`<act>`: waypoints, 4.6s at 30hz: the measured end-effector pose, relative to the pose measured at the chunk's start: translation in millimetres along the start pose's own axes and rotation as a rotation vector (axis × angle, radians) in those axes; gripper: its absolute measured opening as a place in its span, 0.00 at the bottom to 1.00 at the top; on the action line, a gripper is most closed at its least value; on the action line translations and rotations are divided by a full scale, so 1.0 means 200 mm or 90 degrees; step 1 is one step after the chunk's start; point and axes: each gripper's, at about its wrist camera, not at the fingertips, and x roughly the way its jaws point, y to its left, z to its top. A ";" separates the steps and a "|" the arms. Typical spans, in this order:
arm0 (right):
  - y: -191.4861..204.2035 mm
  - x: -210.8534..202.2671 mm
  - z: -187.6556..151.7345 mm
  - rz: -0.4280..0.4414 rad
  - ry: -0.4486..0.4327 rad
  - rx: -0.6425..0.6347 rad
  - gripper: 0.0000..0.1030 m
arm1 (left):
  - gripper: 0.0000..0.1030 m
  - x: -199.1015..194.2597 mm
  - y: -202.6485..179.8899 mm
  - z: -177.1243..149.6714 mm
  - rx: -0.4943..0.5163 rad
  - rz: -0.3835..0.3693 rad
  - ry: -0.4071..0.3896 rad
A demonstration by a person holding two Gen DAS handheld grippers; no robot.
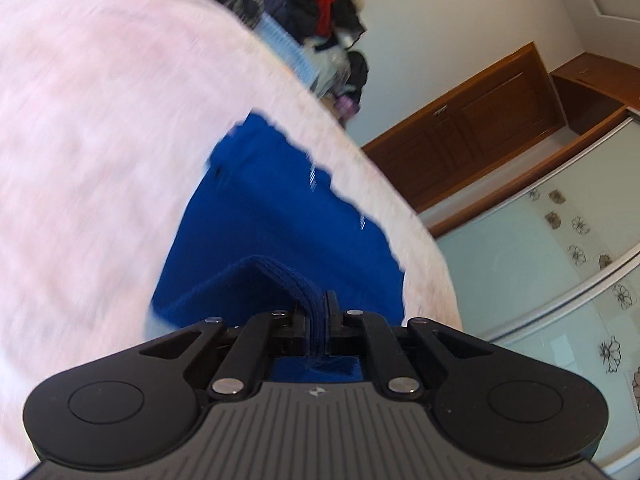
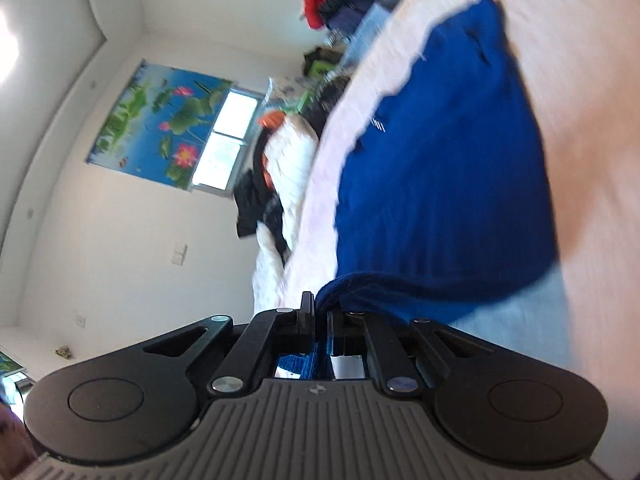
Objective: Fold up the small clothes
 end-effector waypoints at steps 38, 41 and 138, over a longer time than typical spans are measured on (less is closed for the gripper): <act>-0.78 0.60 1.19 -0.065 -0.140 0.158 0.52 | 0.76 1.33 0.15 0.93 -0.040 0.079 0.017; -0.66 0.59 1.18 -0.134 -0.112 0.066 0.53 | 0.77 1.21 0.09 0.94 0.017 0.097 -0.044; -0.54 0.27 0.18 -0.138 -0.188 0.165 0.66 | 0.75 0.73 0.29 0.04 -0.276 0.099 -0.180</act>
